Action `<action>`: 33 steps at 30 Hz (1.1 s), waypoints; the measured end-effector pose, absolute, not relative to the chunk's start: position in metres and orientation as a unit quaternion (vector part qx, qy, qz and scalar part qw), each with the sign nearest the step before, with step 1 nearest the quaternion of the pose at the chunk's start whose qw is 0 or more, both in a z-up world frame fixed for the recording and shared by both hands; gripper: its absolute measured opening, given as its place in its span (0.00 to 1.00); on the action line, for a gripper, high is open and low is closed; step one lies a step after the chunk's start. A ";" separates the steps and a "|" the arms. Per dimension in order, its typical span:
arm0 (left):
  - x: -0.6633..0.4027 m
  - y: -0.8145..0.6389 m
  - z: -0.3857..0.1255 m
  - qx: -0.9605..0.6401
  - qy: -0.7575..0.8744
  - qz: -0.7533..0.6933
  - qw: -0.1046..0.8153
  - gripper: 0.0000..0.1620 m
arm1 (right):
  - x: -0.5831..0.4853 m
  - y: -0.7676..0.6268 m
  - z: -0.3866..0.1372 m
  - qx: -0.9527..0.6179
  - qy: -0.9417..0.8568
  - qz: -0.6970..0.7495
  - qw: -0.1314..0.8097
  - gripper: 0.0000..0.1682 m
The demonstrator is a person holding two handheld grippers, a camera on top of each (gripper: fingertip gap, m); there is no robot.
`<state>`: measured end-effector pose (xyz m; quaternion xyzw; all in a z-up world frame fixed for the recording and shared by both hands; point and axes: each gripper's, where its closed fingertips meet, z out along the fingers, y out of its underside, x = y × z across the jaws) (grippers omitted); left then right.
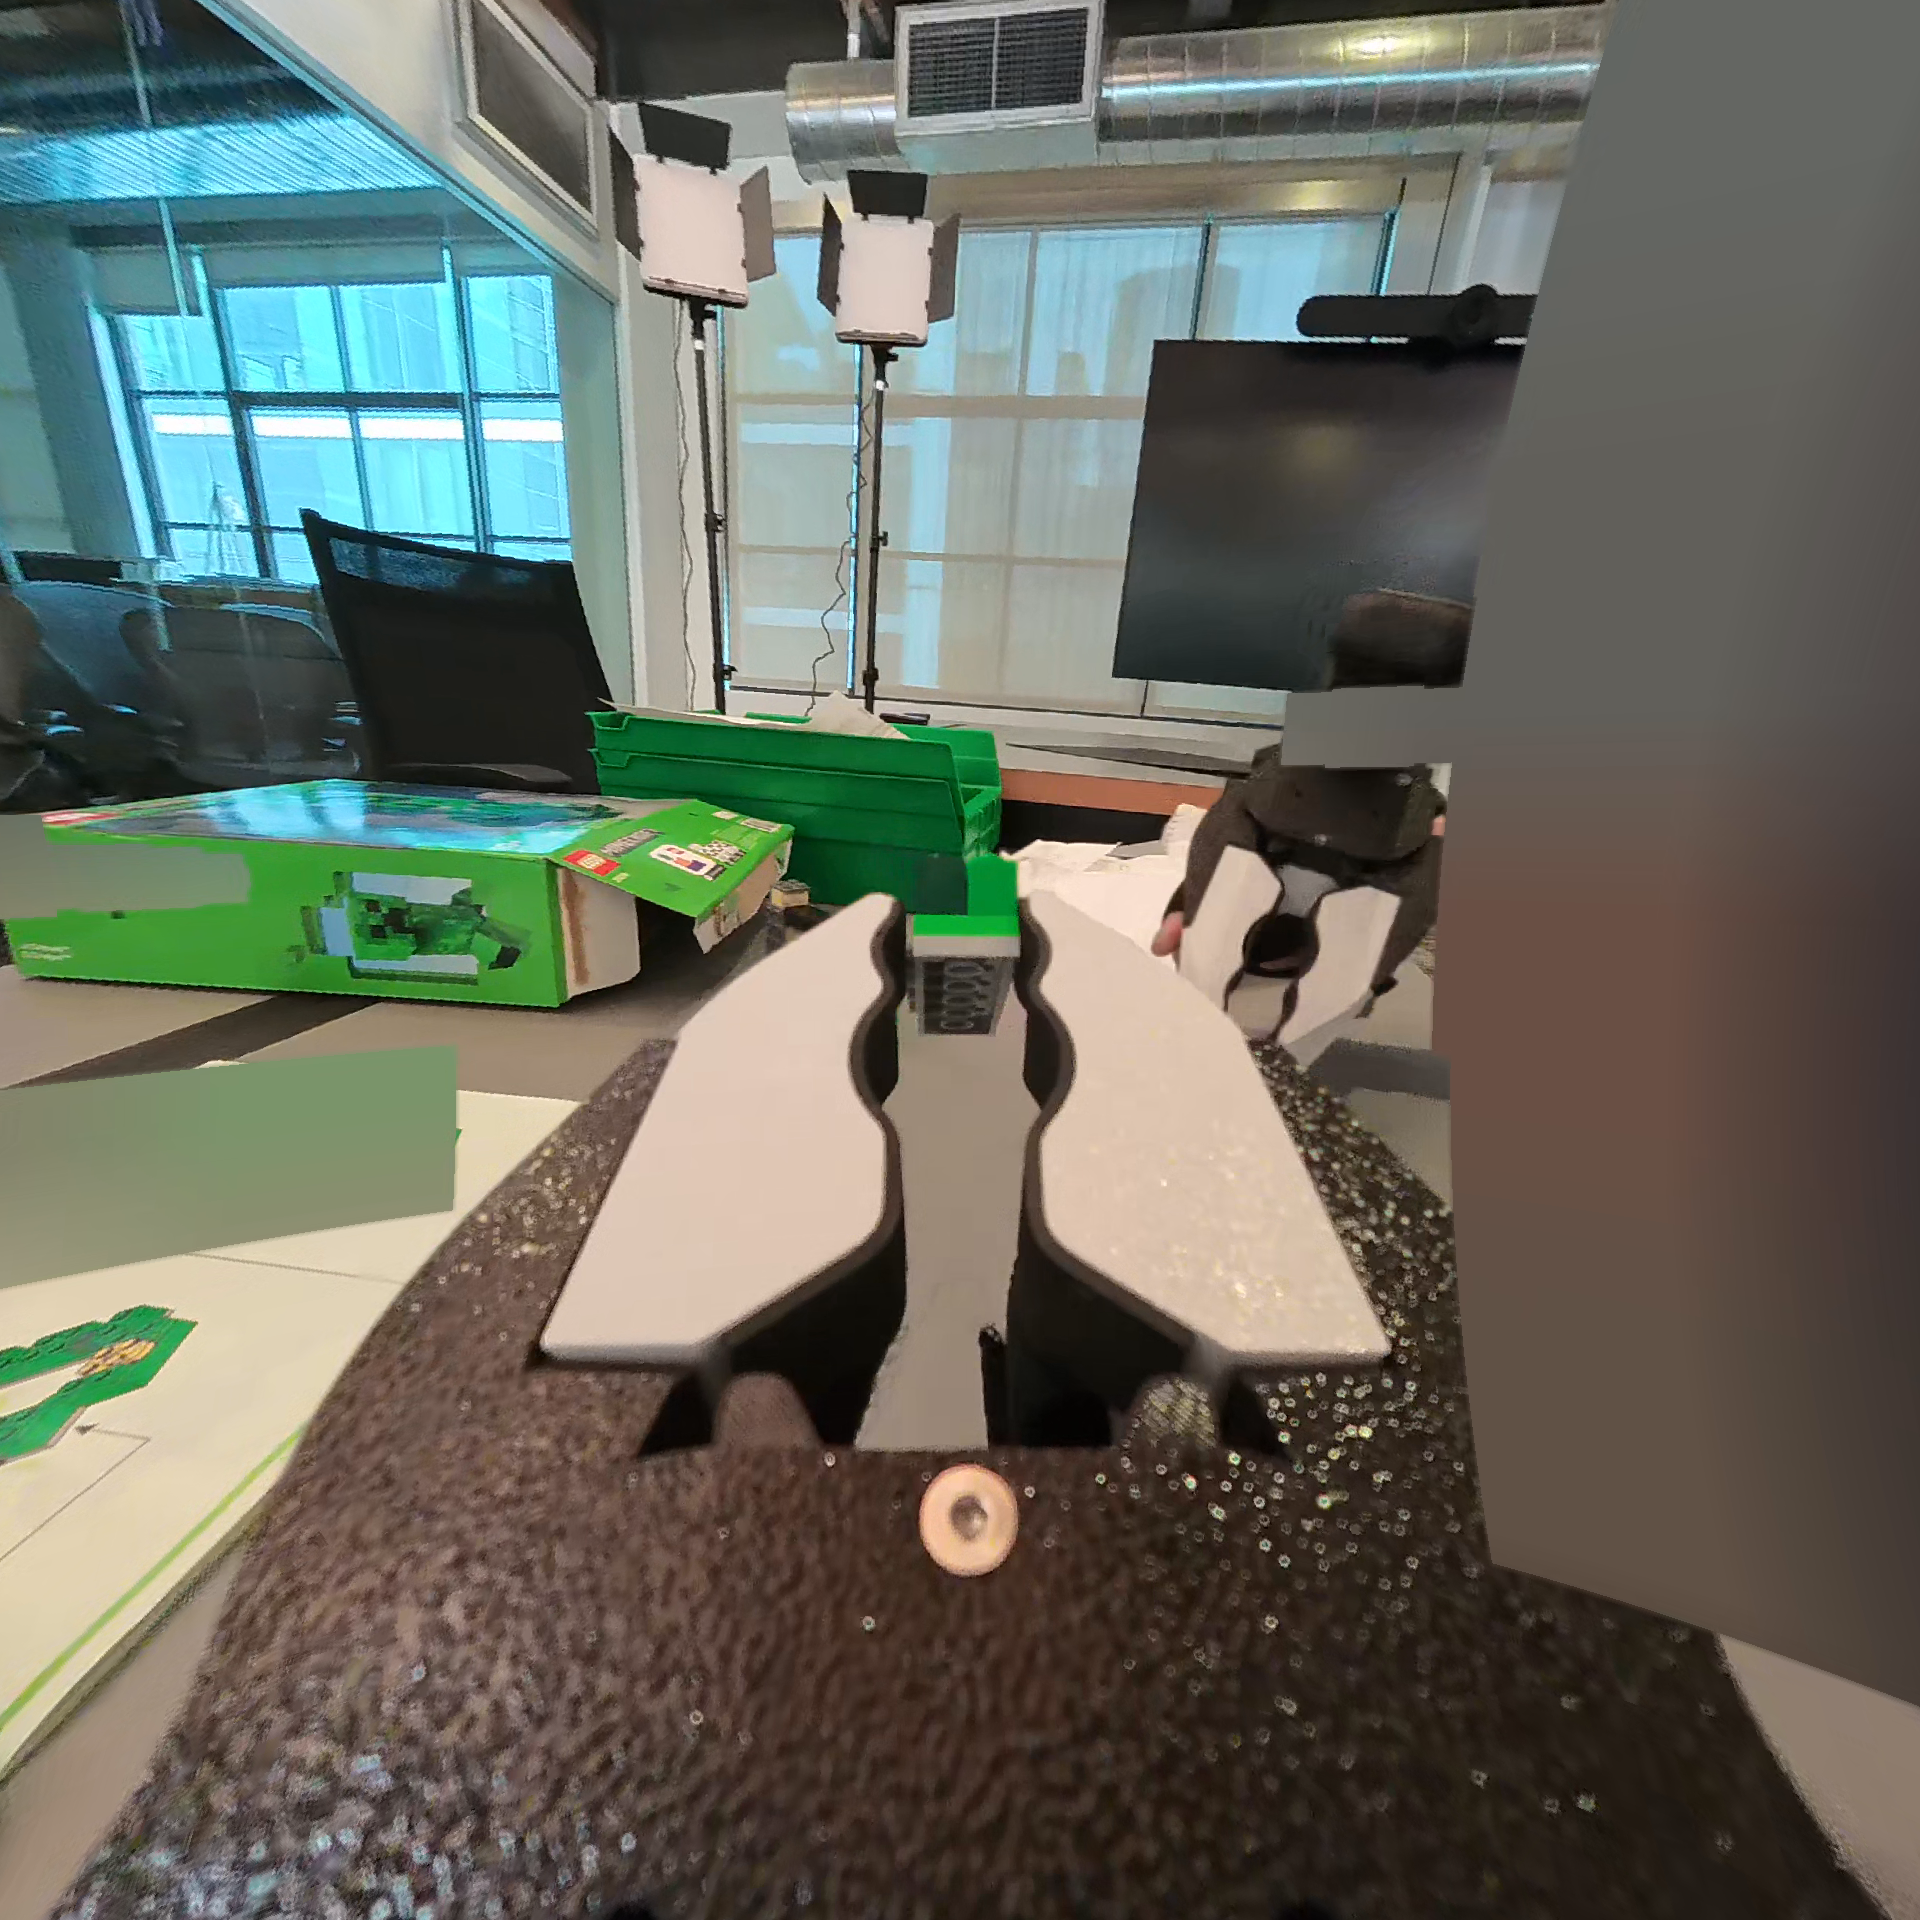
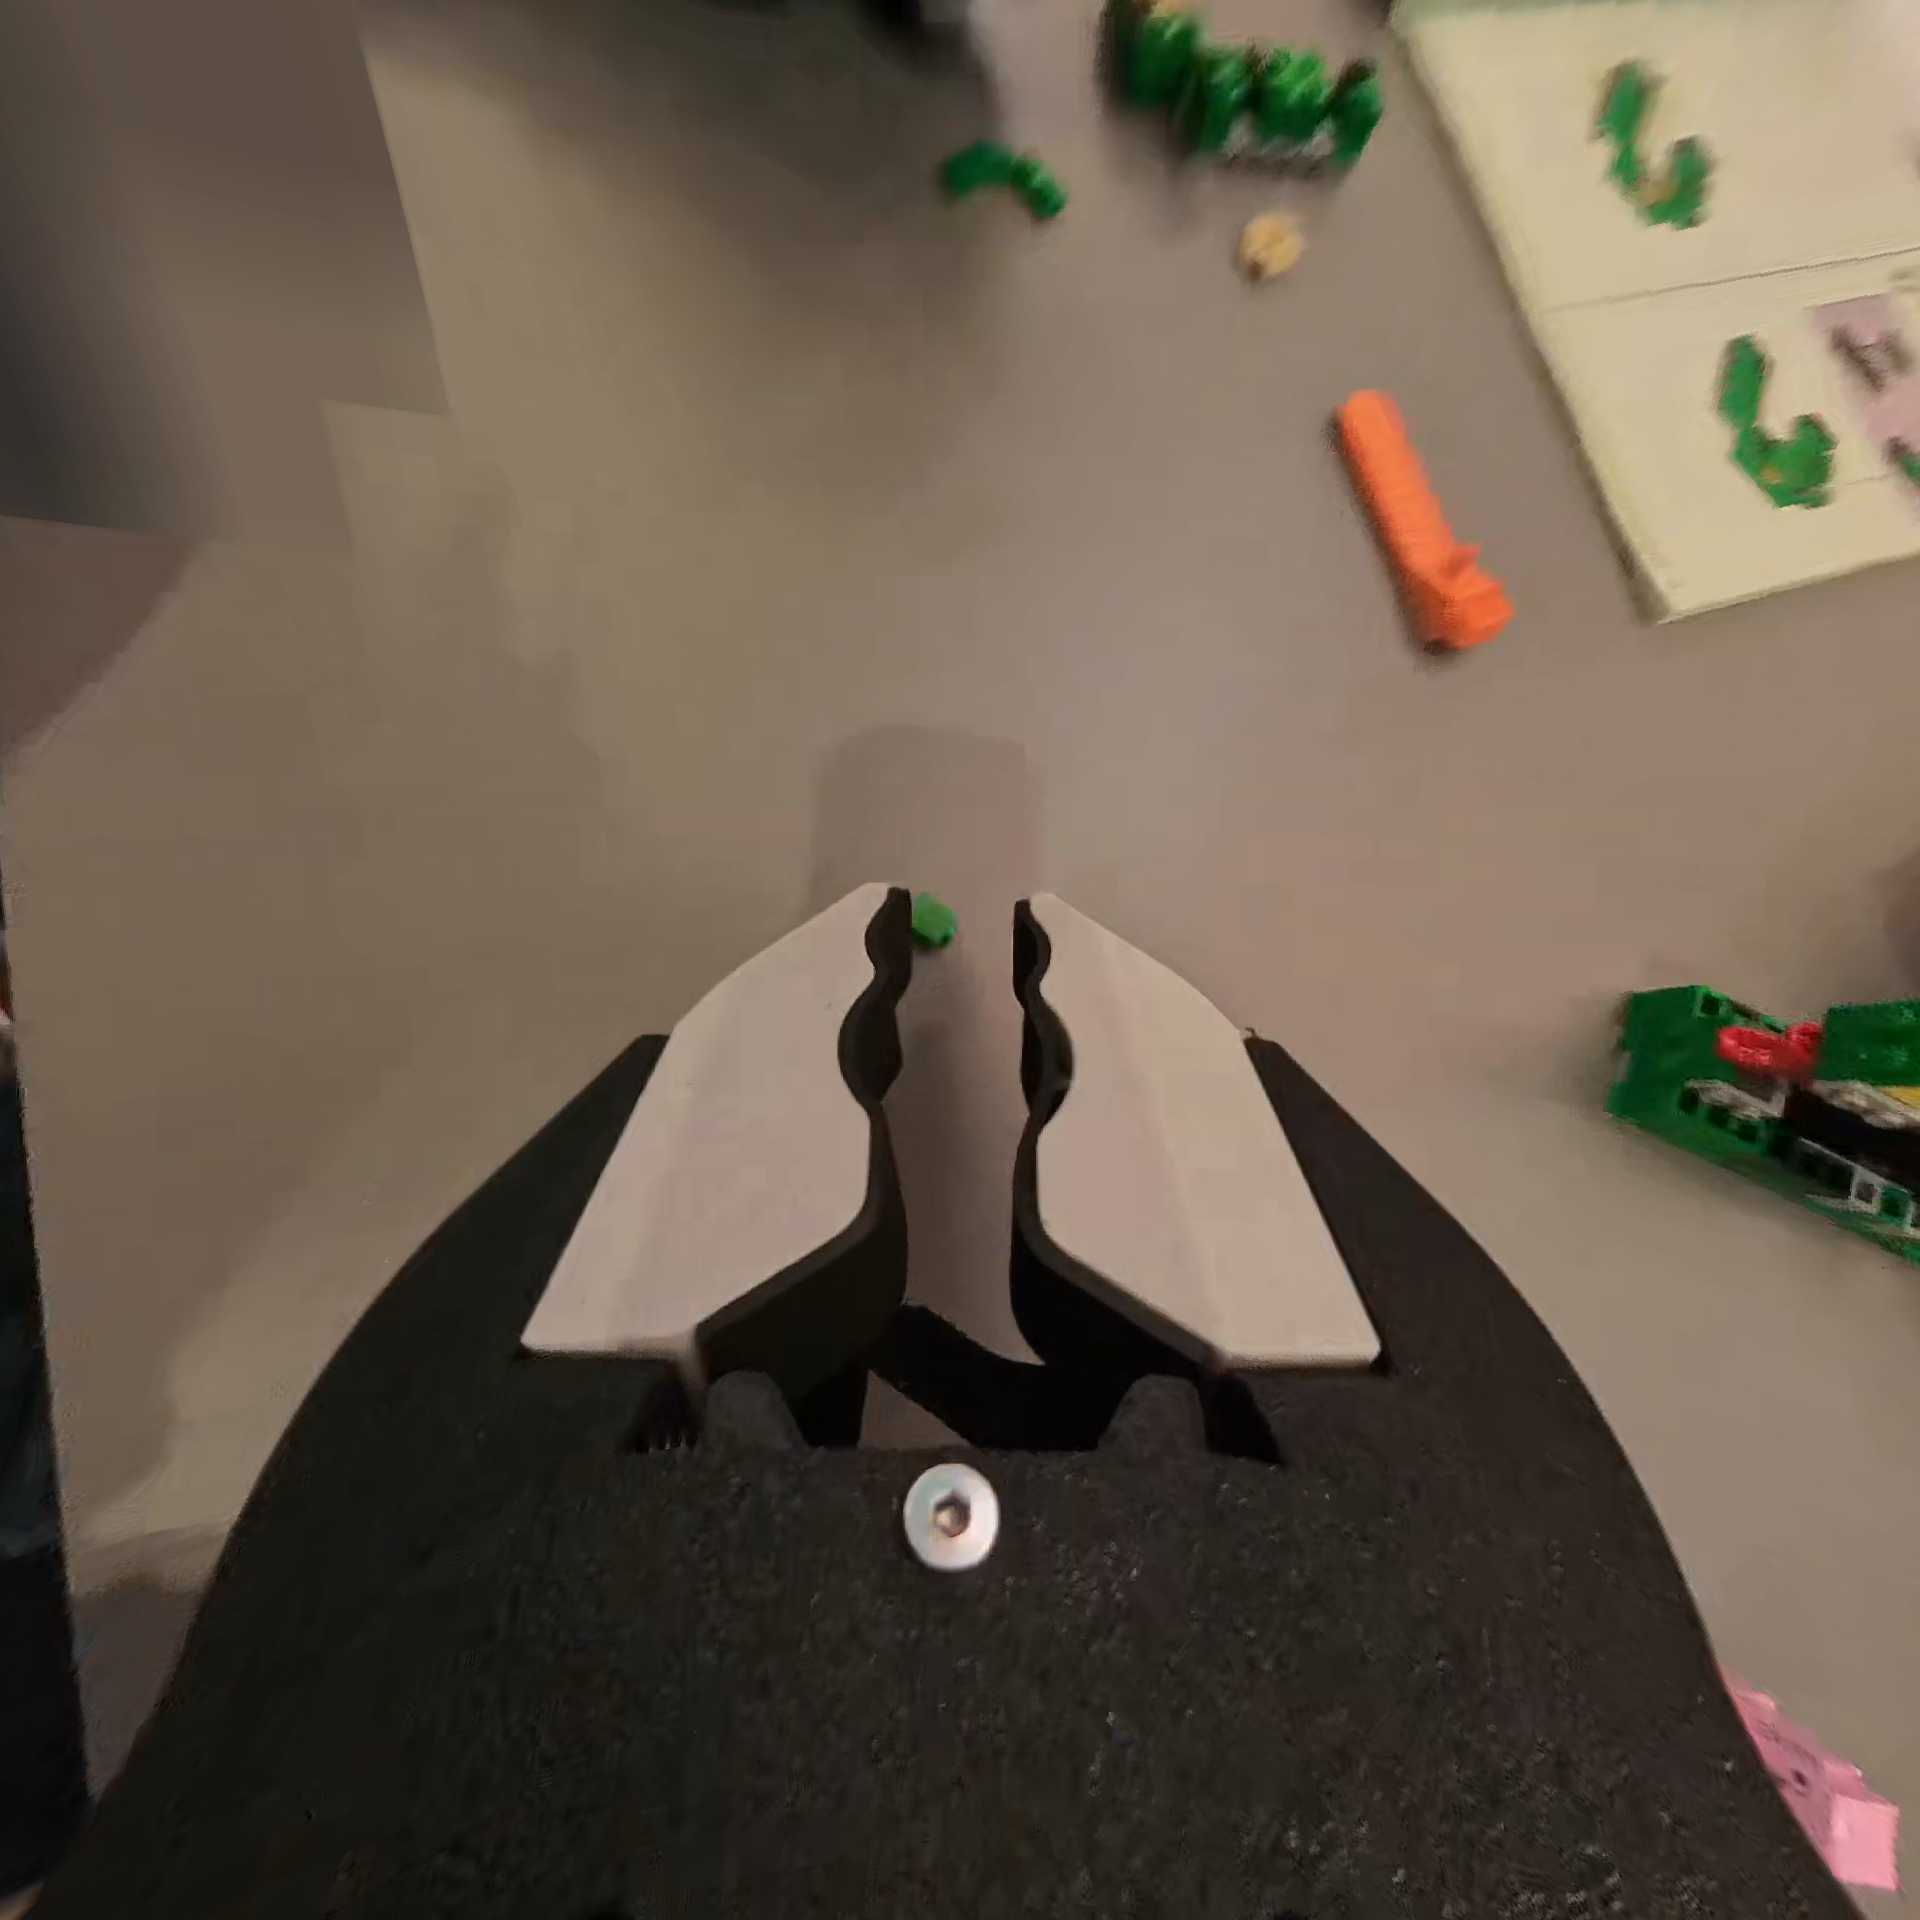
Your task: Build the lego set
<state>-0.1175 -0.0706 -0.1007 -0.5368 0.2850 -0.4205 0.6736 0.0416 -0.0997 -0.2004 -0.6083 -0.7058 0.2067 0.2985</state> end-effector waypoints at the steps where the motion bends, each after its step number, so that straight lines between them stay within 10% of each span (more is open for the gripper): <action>1: -0.116 -0.072 -0.101 -0.536 0.288 -0.425 0.670 0.12 | 0.045 -0.099 -0.205 -0.598 -0.721 0.192 0.293 0.11; 13: -0.103 -0.078 -0.105 -0.536 0.321 -0.432 0.651 0.12 | 0.042 -0.125 -0.220 -0.556 -0.749 0.320 0.167 0.04; 33: -0.081 -0.077 -0.118 -0.540 0.373 -0.368 0.659 0.12 | 0.035 -0.111 -0.226 -0.599 -0.693 0.298 0.268 0.11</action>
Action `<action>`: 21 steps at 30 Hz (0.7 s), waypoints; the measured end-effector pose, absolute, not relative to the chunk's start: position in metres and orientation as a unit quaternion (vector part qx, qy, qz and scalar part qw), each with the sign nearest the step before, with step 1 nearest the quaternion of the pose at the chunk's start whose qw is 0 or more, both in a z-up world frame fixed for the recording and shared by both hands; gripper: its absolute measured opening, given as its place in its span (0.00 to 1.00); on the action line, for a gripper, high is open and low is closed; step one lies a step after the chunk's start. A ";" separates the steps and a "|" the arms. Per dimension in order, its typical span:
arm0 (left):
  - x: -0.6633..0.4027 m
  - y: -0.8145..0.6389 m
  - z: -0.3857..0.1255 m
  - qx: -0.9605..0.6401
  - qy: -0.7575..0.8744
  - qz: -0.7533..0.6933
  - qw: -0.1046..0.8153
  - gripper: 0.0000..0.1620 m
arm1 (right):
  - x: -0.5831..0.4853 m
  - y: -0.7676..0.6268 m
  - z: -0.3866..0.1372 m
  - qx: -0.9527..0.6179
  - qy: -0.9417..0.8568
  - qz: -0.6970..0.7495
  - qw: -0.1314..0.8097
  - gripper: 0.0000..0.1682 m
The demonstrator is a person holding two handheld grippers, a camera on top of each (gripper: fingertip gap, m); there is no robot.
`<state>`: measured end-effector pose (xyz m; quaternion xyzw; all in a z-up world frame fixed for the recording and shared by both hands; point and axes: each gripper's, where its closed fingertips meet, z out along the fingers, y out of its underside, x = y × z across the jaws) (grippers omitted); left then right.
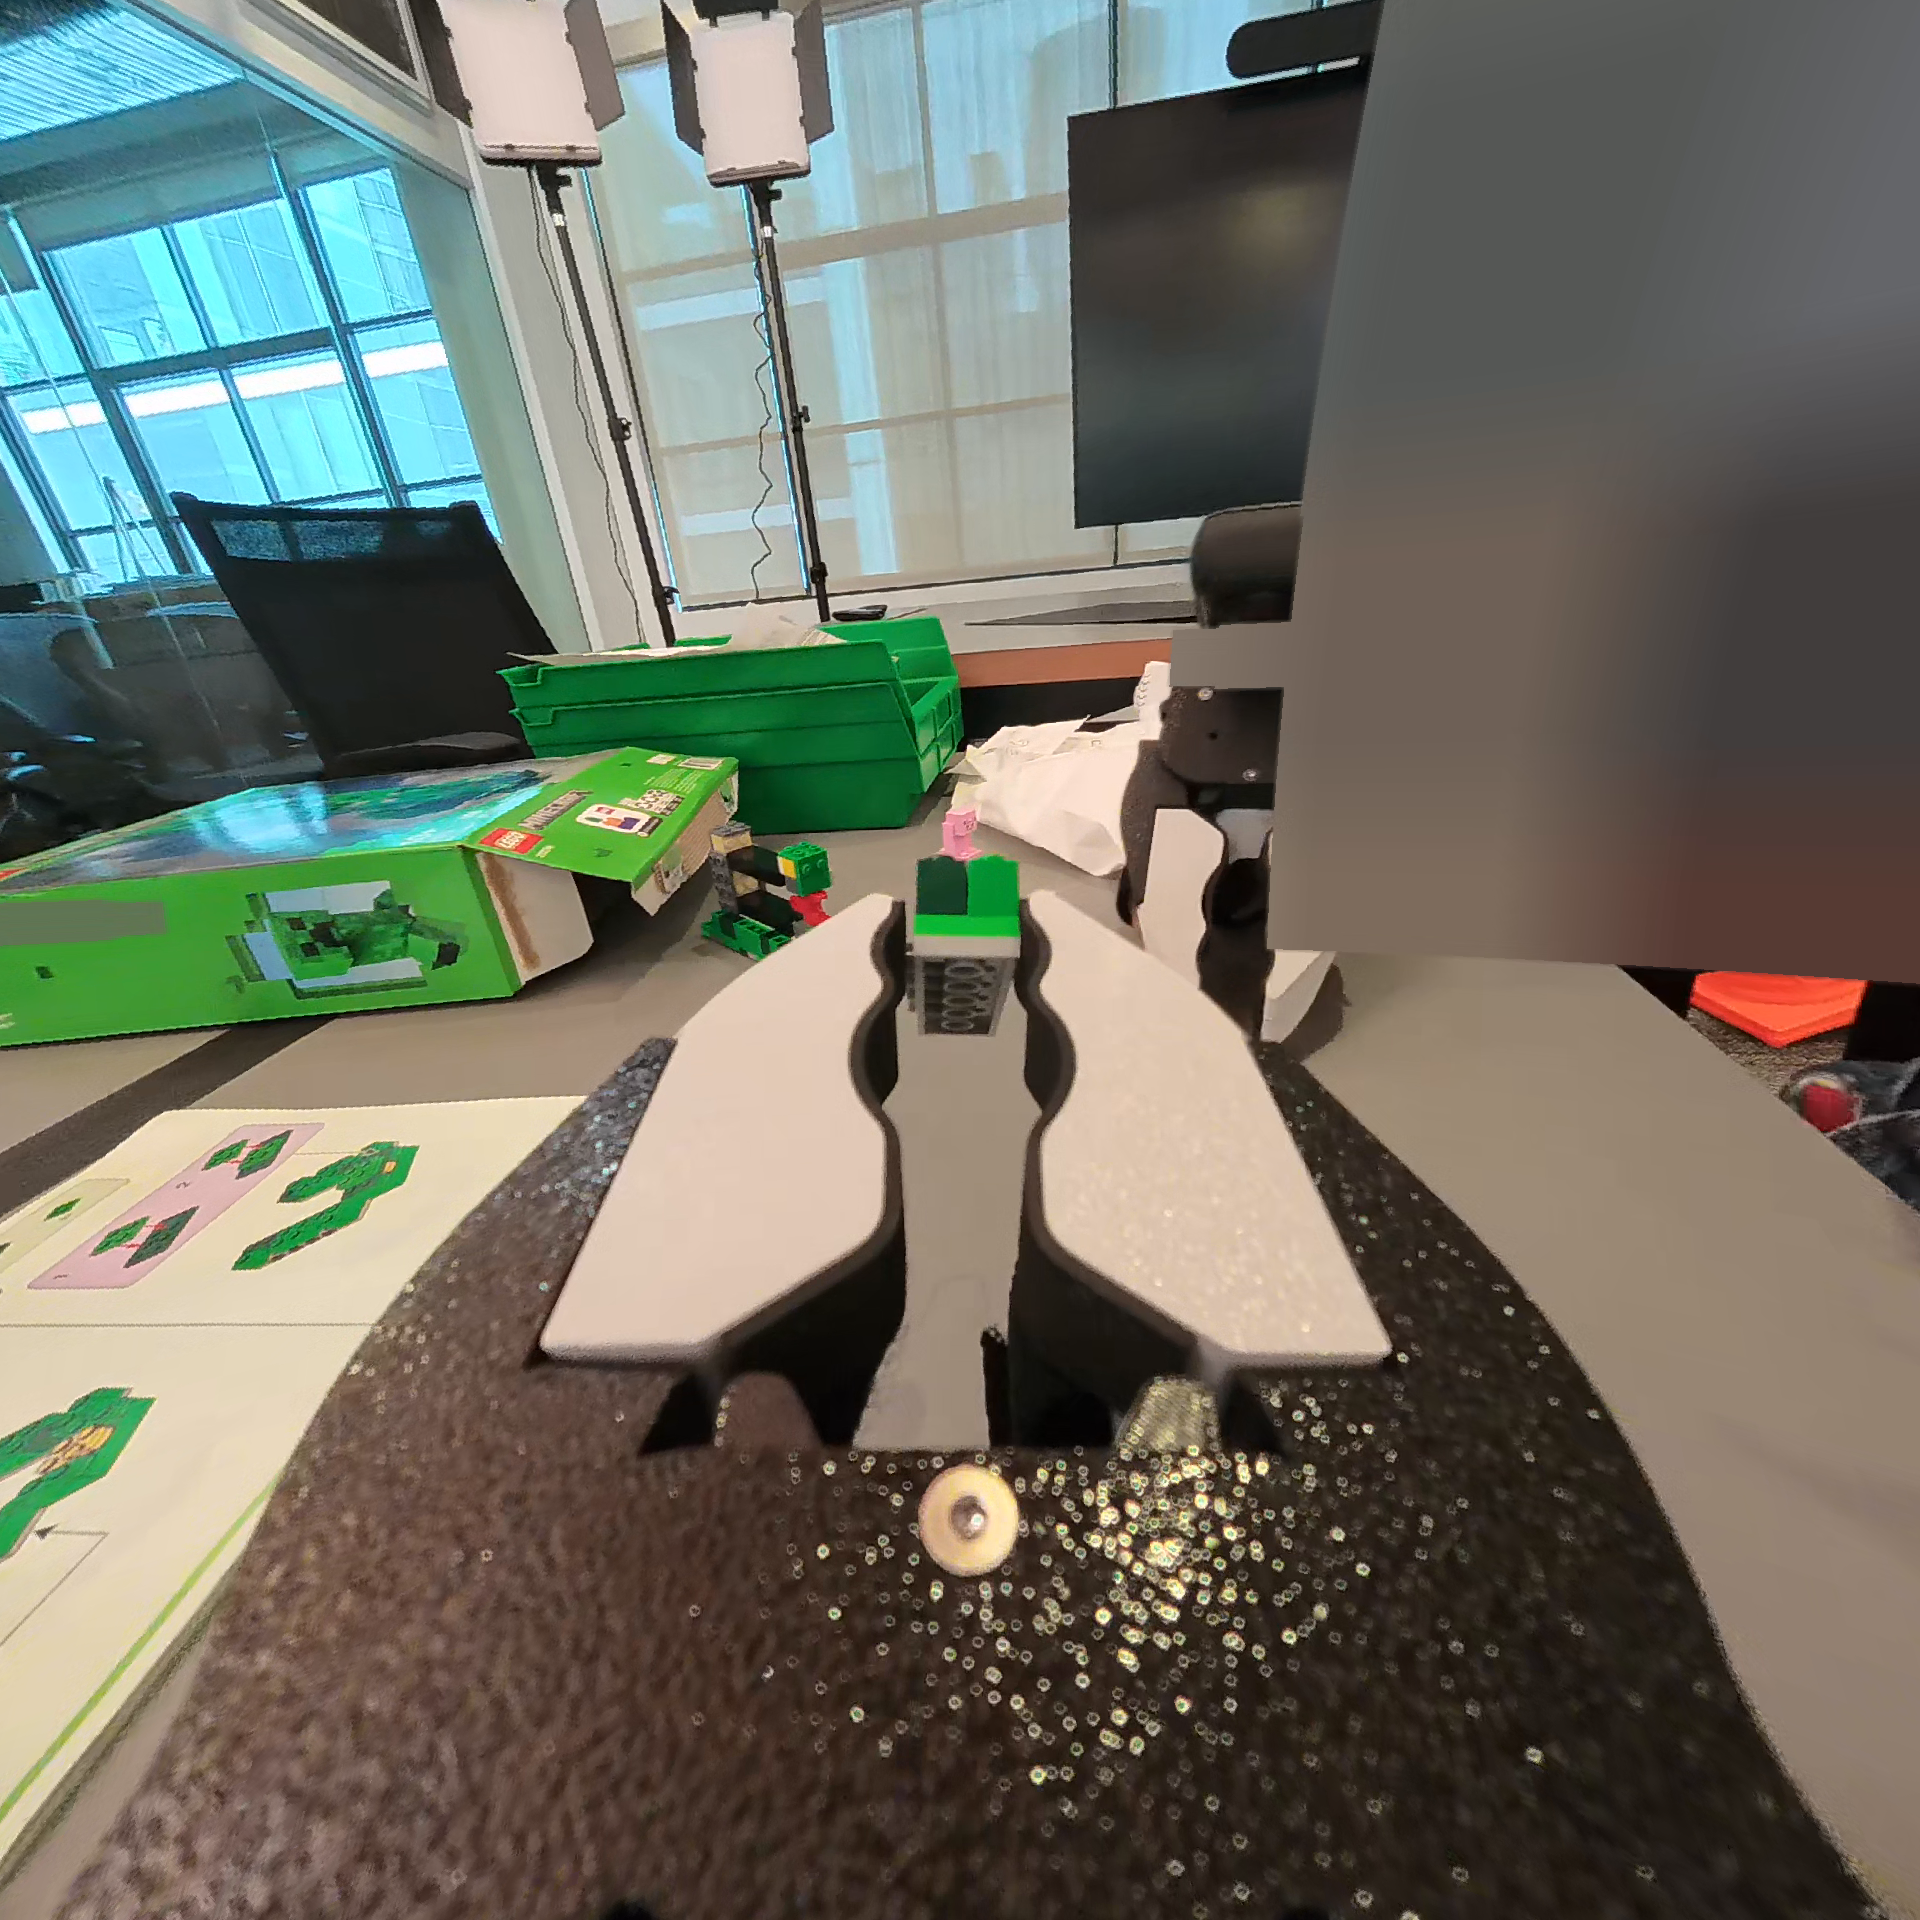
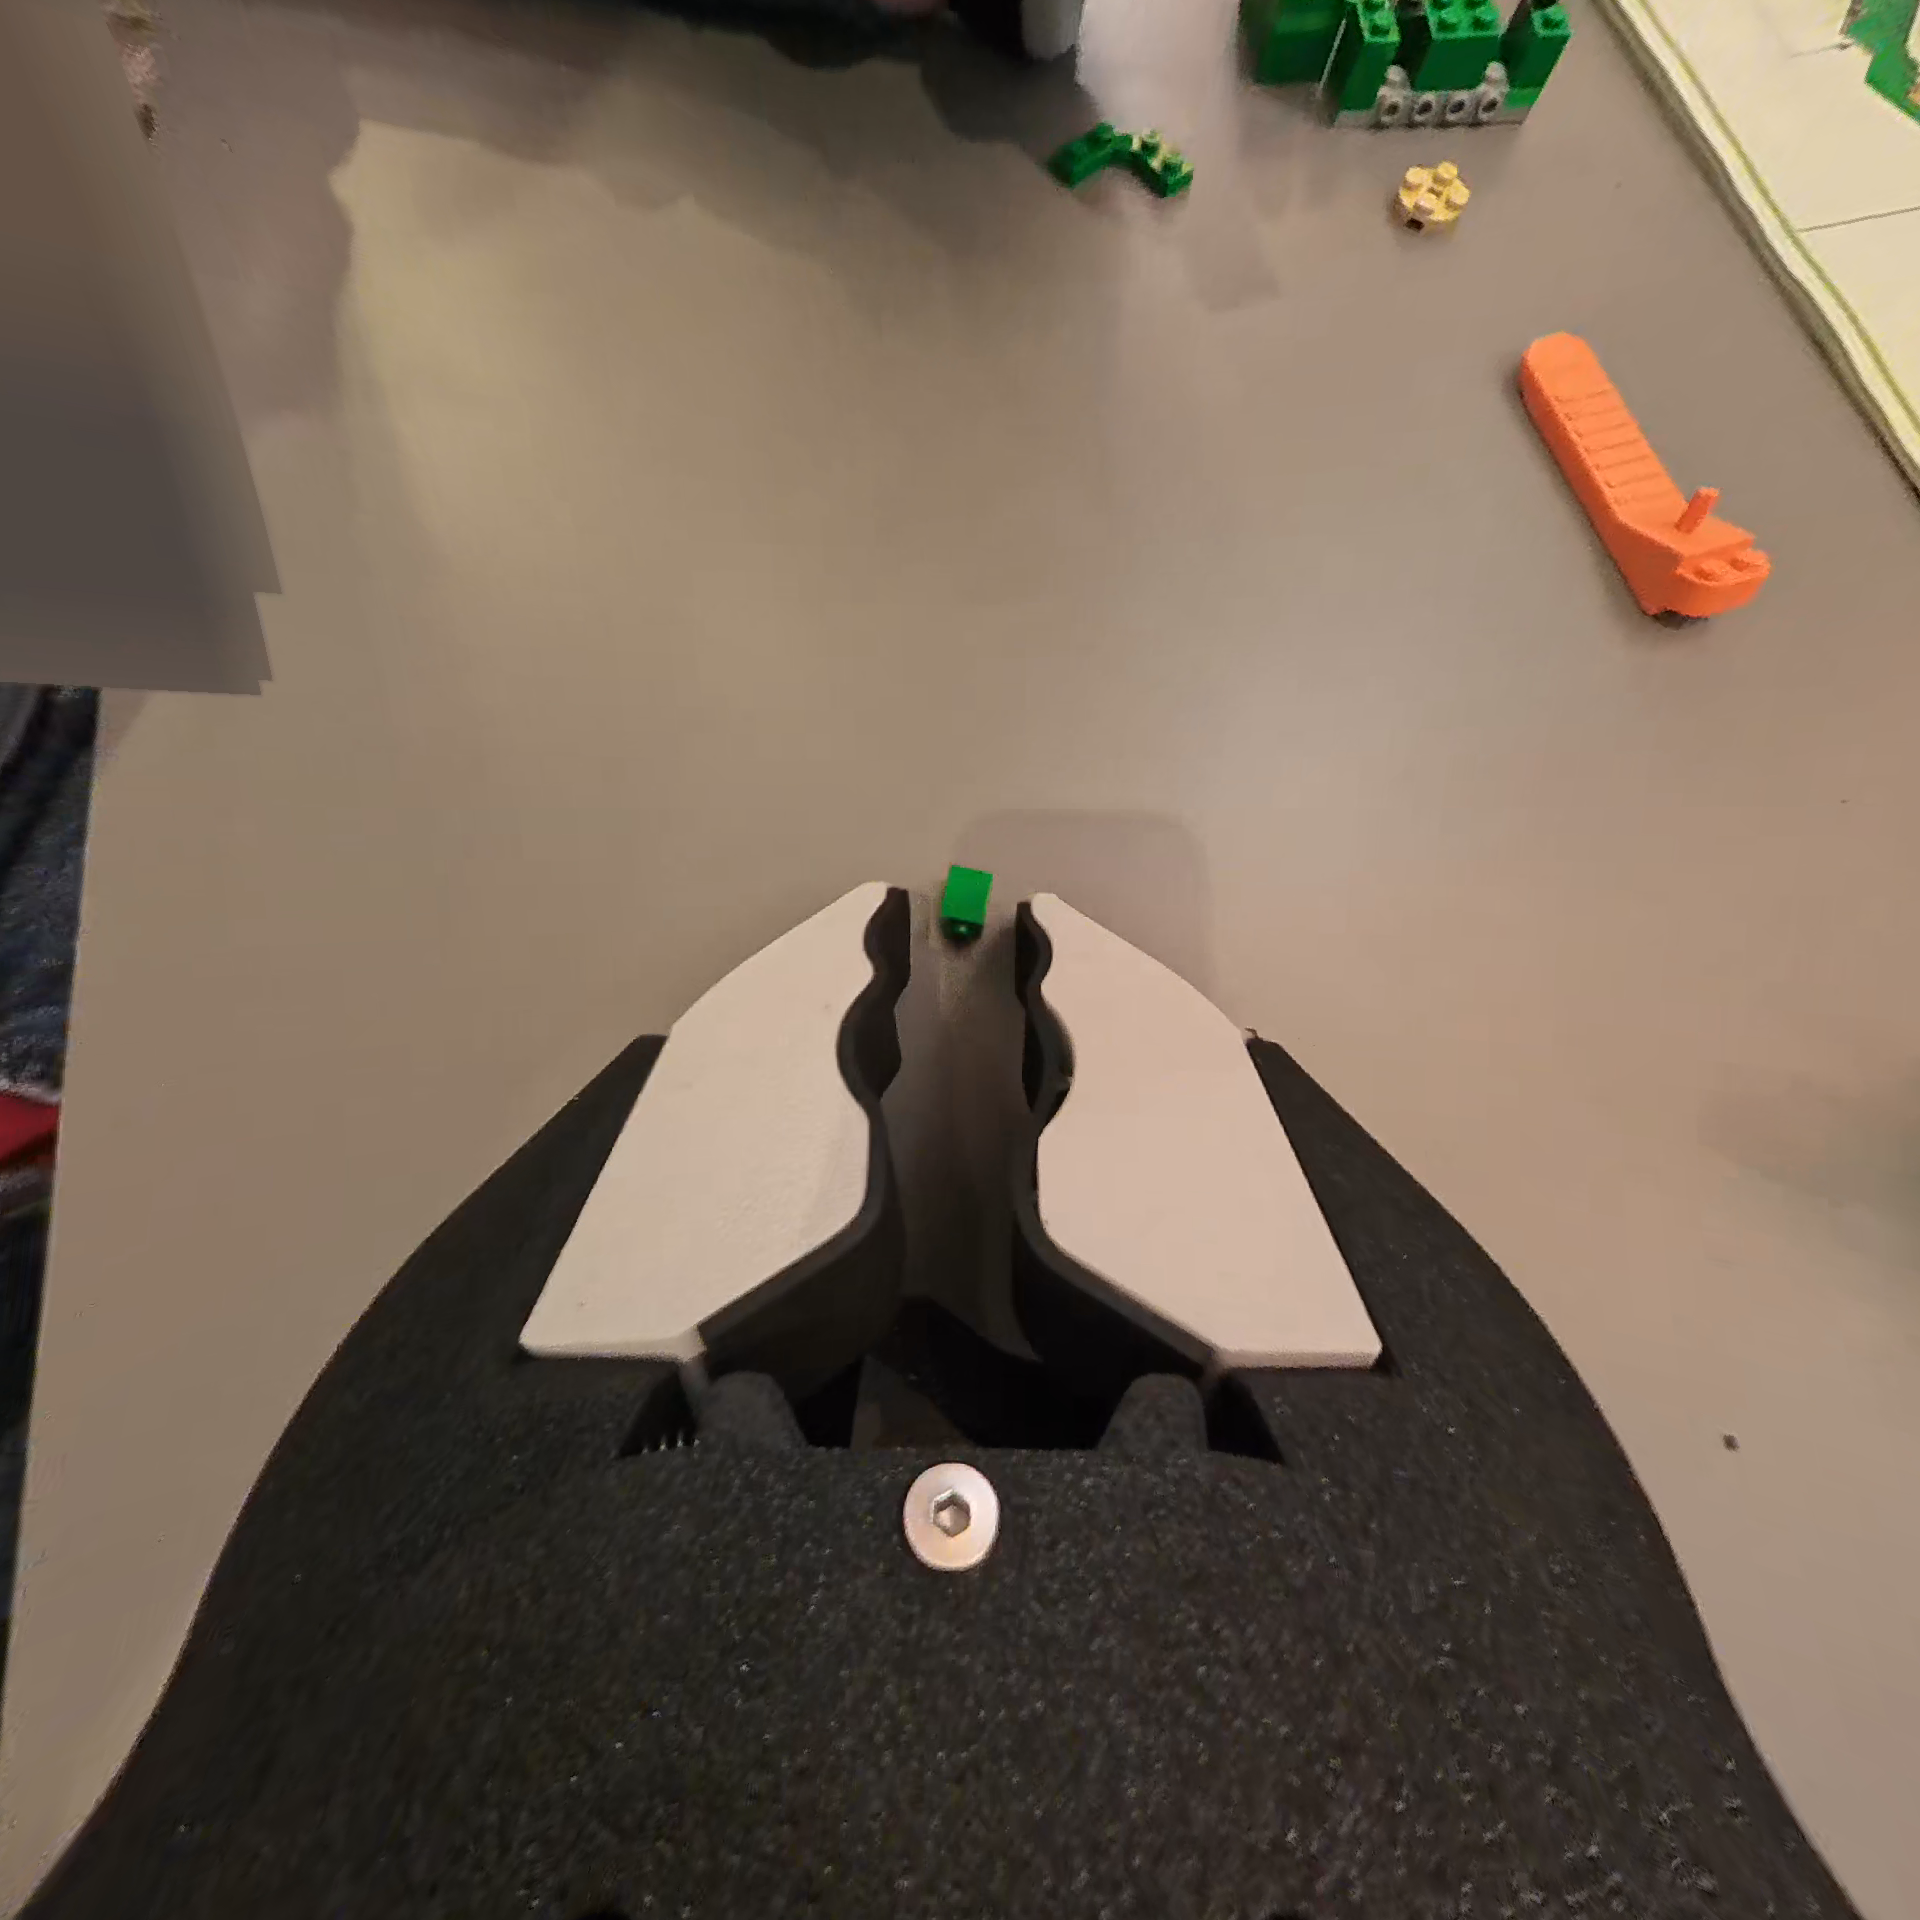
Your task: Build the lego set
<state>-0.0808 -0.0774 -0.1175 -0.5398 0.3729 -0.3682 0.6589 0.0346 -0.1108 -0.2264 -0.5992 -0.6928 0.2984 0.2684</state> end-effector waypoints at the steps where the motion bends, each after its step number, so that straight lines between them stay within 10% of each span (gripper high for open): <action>1: -0.081 -0.077 -0.118 -0.540 0.373 -0.366 0.659 0.12 | 0.034 -0.111 -0.226 -0.603 -0.690 0.297 0.271 0.10; 21: -0.091 -0.042 -0.121 -0.552 0.477 -0.308 0.611 0.12 | -0.058 -0.019 -0.166 -0.511 -0.666 0.274 0.469 0.04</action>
